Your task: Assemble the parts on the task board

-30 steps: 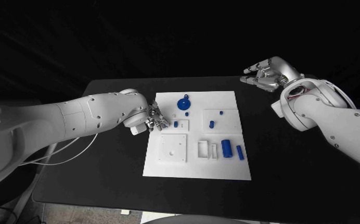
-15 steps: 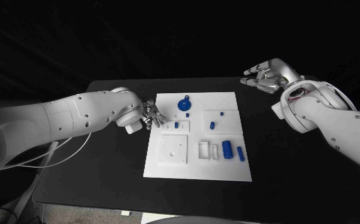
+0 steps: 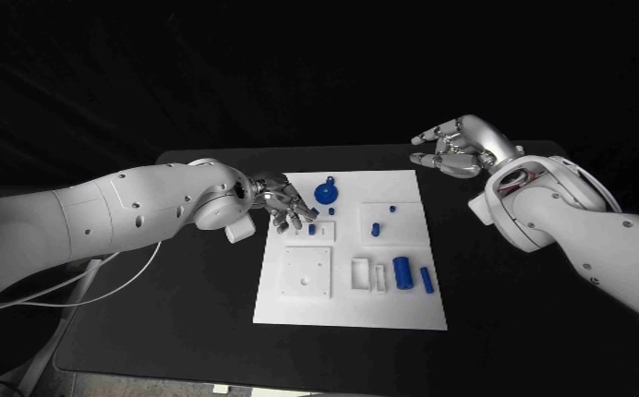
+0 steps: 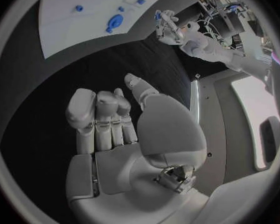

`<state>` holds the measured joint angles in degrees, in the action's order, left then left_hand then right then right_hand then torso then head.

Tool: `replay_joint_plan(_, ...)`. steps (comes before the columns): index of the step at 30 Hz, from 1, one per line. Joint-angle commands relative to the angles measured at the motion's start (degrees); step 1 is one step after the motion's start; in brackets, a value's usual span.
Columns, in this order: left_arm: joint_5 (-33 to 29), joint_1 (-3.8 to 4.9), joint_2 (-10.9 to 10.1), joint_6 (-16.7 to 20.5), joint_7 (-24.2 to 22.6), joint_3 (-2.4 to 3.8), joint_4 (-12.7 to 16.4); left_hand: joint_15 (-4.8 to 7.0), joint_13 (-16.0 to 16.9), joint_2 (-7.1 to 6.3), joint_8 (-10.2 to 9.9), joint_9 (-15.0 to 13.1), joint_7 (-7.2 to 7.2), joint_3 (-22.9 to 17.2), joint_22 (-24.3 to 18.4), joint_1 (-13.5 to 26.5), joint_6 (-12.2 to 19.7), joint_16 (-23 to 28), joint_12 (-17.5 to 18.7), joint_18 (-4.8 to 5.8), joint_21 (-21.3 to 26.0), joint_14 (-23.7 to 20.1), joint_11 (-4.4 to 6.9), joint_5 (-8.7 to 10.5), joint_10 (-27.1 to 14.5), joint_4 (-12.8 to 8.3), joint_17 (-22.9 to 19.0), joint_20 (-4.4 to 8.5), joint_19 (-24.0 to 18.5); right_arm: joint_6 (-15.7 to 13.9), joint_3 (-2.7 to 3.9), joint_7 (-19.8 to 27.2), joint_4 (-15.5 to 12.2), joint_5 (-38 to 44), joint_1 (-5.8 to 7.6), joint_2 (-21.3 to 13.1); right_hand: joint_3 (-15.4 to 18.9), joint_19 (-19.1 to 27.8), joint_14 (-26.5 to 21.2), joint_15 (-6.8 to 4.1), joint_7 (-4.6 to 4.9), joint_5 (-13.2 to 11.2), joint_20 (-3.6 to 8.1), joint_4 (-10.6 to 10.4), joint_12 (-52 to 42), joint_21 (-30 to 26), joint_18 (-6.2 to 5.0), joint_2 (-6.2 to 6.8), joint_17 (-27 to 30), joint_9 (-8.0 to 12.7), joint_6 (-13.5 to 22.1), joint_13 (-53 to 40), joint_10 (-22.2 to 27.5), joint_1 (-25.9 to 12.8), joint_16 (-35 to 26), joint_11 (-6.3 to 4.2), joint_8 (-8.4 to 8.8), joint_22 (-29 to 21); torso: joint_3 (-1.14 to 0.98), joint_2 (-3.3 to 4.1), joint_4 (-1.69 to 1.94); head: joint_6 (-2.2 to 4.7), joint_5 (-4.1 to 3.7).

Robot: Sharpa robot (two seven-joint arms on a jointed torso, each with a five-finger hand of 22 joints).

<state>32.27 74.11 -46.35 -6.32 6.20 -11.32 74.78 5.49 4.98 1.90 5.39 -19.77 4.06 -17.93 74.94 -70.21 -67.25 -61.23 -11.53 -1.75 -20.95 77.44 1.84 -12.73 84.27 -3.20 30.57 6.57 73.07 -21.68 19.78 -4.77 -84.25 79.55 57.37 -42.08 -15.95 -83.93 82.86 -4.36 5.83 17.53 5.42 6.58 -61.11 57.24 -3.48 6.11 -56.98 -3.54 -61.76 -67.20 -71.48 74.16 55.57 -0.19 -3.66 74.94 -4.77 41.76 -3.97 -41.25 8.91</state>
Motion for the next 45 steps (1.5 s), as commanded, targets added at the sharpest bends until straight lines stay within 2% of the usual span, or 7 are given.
replay_joint_plan(1, -8.42, 0.08, -0.09, -10.65, -9.49, 0.06, 0.84, -0.13, -0.09, 0.61, -0.51, -0.32, -1.2, -6.5, 0.85, -0.9, -1.58, 0.13, 0.34, -0.97, 0.42, -0.44, -0.1, 0.63, 1.94, -6.88, -0.02, -0.05, -0.74, 1.31, -0.51, 7.66, -1.85, 4.23, -0.33, -0.02, -0.56, -1.44, -0.14, 0.08, 0.13, 0.21, -0.06, 2.38, -0.41, 0.36, -0.34, -0.3, -0.13, 0.0, -0.59, -0.24, -0.31, 0.1, 0.18, -0.02, 0.16, 7.55, 0.03, -0.01, 0.04, 0.66, -0.02)
replay_joint_plan(9, -14.87, 0.07, -0.44, -20.19, -12.36, 0.04, 1.72, -0.25, -0.08, 0.94, -1.28, -0.87, -1.15, -5.82, 0.89, -1.0, -1.65, -0.27, 0.67, -0.82, 0.95, -1.07, -0.17, 0.99, 1.92, -7.02, 0.43, -0.17, -1.38, 2.72, -2.77, 10.36, -5.28, 9.36, -0.54, 0.24, -0.39, -1.25, -0.11, 0.06, 0.05, -0.45, 0.03, 5.72, -0.25, 0.54, -0.19, -1.25, -0.05, 0.0, -0.86, -0.17, -0.26, -0.37, -0.06, -0.02, 0.15, 7.53, -0.09, 0.03, -0.03, 1.35, 0.03)
replay_joint_plan(17, -17.66, 0.07, -0.39, -22.84, -11.93, -0.04, 1.53, -0.11, 0.21, 0.45, -1.01, -2.41, -1.45, -6.19, 1.03, 0.82, -2.01, -0.91, 0.19, -0.67, 0.86, -1.3, -0.09, -3.66, 1.96, -7.33, 0.88, -0.02, -1.57, 2.47, -4.14, 10.94, -8.97, 12.09, -0.84, -0.01, 0.69, -1.21, -0.11, 0.1, 0.12, -0.16, 0.01, 6.5, -0.04, 0.41, -0.17, -1.16, 0.08, 0.0, -0.41, 0.03, -0.26, -0.72, -0.27, 0.04, 0.15, 7.48, -0.01, -0.01, -0.05, 1.18, 0.04)
replay_joint_plan(24, -16.89, 0.07, -0.16, -21.31, -10.94, -0.12, 1.51, 0.28, 1.49, 0.96, 1.01, -12.96, -2.35, -7.96, 0.93, 6.66, -0.72, -1.69, -2.4, -0.37, 0.68, -1.27, 0.49, -9.17, 1.97, -9.01, 1.19, 0.26, -1.55, 3.94, -4.75, 12.07, -11.91, 12.53, -1.44, -0.57, 3.33, -1.15, -0.11, 0.14, 0.17, 1.92, -0.02, 6.46, 0.25, 0.16, -0.15, -1.24, 0.21, 0.0, -0.1, 0.27, -0.09, -0.51, -0.46, 0.08, 0.14, 7.44, 0.02, 0.02, -0.02, 1.23, -0.06)
replay_joint_plan(29, -15.84, 0.07, -0.06, -20.69, -10.66, -0.16, 1.6, 0.81, 3.89, 1.75, 3.84, -25.43, -3.08, -10.49, 1.01, 12.37, 1.13, -3.01, -6.52, 0.23, 0.65, -1.44, 0.91, -12.7, 1.28, -11.63, 1.76, 0.81, -1.41, 4.89, -5.09, 12.29, -12.82, 12.69, -1.67, -0.76, 5.16, -1.13, -0.15, 0.18, 0.21, 2.38, -0.05, 6.61, 0.38, -0.09, -0.16, -1.71, 0.23, 0.0, 0.12, 0.38, 0.05, -0.42, -0.52, 0.1, 0.14, 7.4, 0.07, 0.02, -0.05, 1.28, -0.09)
replay_joint_plan(33, -14.6, 0.07, 0.07, -20.25, -10.54, -0.19, 1.7, 0.96, 5.52, 1.49, 1.84, -31.48, -3.43, -11.07, 1.05, 13.87, 0.26, -4.11, -9.09, 0.32, 0.17, -1.48, 1.15, -14.72, 0.76, -12.54, 1.81, 0.99, -1.52, 5.23, -5.22, 12.25, -13.12, 12.74, -1.74, -0.82, 5.94, -1.11, -0.16, 0.18, 0.2, 2.95, -0.07, 6.4, 0.44, -0.24, -0.19, -1.73, 0.26, 0.0, 0.16, 0.43, 0.1, -0.59, -0.56, 0.08, 0.14, 7.37, 0.04, 0.04, 0.04, 1.38, -0.14)
replay_joint_plan(45, -12.99, 0.07, 0.04, -19.43, -11.3, -0.23, 2.0, 1.16, 6.5, 0.71, -0.87, -35.98, -3.67, -11.4, 1.03, 13.87, -1.11, -5.74, -11.2, 0.5, -0.81, -2.02, 1.27, -16.02, 0.2, -12.08, 1.93, 1.2, -2.05, 7.9, -5.67, 11.39, -12.94, 12.43, -1.77, -0.72, 9.8, -1.1, -0.25, 0.23, 0.16, 4.18, -0.13, 5.05, 0.54, -0.76, -0.27, -2.38, 0.36, 0.0, 0.41, 0.51, 0.3, -0.92, -0.69, 0.12, 0.14, 7.3, 0.09, 0.07, -0.05, 1.49, -0.22)
